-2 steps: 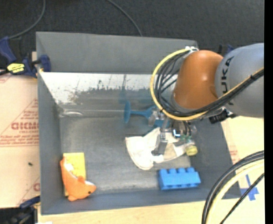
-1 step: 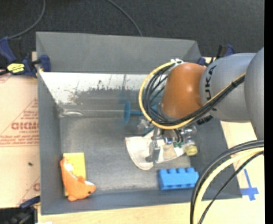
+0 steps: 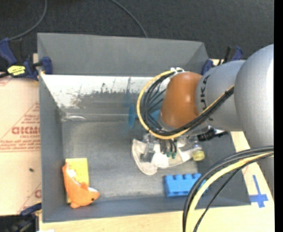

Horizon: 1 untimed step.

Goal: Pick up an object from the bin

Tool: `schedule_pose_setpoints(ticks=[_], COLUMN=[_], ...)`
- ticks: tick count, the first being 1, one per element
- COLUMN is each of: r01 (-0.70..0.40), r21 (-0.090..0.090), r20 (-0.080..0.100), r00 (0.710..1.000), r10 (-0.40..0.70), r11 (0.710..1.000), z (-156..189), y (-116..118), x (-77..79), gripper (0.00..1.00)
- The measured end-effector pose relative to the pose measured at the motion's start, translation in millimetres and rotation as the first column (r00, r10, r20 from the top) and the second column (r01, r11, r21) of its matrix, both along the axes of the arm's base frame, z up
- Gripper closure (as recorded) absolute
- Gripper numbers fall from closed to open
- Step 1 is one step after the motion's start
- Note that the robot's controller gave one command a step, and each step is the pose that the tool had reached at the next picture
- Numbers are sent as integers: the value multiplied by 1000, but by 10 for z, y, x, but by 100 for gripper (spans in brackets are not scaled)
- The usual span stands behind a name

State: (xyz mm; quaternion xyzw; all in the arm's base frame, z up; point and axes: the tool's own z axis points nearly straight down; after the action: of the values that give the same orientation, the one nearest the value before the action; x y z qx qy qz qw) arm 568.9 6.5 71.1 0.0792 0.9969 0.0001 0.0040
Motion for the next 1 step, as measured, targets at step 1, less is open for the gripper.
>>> schedule_pose_setpoints(ticks=[1], r01=[-1], r21=[0], r20=[0], r00=[1000], r10=[1], r11=[1000], z=[0], y=[0], x=[0], gripper=[100])
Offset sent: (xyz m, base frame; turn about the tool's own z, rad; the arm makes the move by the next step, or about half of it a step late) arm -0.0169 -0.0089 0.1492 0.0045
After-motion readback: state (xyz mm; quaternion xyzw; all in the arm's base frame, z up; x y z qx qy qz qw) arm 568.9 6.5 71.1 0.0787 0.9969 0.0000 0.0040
